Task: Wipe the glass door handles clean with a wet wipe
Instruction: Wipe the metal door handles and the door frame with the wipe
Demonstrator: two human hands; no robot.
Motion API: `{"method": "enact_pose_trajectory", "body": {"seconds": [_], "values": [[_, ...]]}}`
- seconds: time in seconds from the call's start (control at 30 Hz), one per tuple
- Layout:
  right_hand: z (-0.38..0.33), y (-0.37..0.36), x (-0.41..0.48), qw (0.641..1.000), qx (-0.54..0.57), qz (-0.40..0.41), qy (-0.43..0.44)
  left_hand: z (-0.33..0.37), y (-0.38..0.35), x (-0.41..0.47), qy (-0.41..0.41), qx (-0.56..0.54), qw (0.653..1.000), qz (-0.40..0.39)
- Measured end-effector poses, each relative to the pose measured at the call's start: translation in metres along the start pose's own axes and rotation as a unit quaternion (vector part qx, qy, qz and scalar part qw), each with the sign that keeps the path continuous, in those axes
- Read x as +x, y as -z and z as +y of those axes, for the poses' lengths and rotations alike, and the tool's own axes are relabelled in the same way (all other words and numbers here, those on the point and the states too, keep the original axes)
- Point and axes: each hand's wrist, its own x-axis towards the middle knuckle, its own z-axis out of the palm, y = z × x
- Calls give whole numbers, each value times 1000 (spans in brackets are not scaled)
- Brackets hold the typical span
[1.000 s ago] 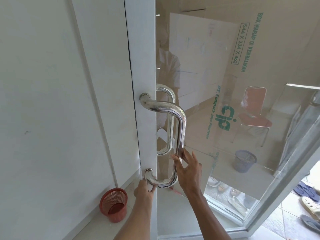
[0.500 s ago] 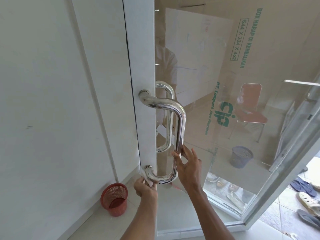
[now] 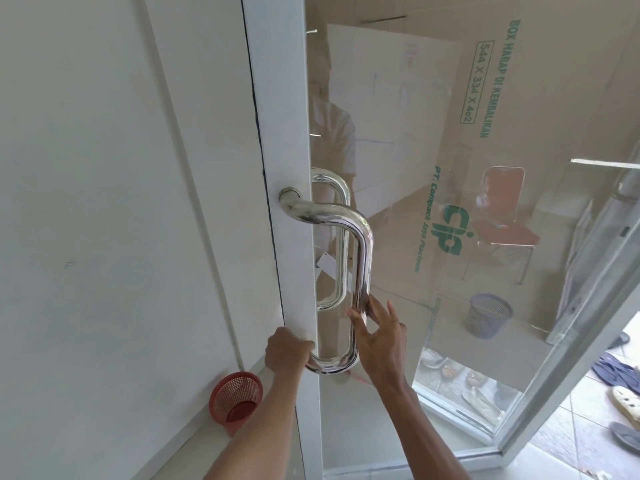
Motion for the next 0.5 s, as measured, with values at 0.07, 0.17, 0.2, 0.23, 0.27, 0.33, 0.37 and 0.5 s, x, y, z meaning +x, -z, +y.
{"method": "enact_pose_trajectory", "body": {"seconds": [0.07, 0.17, 0.2, 0.23, 0.27, 0.33, 0.37, 0.5], "values": [[0, 1, 0, 1000, -4, -1, 10, 8, -8, -7, -69, 159, 983, 53], [0, 3, 2, 1000, -12, 1, 15, 4, -16, -8, -28, 80, 995, 52], [1, 3, 2, 1000, -12, -1, 15, 1, -14, -4, 17, -14, 1000, 23], [0, 3, 3, 1000, -13, -2, 13, -4, -11, 1, 64, -128, 990, -11], [0, 3, 3, 1000, -13, -4, 11, -9, -9, 5, 108, -249, 961, -52], [-2, 3, 3, 1000, -10, -6, 7, -19, -6, 8, 166, -423, 879, -143], [-3, 3, 3, 1000, -7, -6, 6, -23, -6, 7, 180, -474, 844, -178], [-6, 4, 3, 1000, -10, -10, 10, -41, -24, 1, 193, -611, 727, -247]]}}
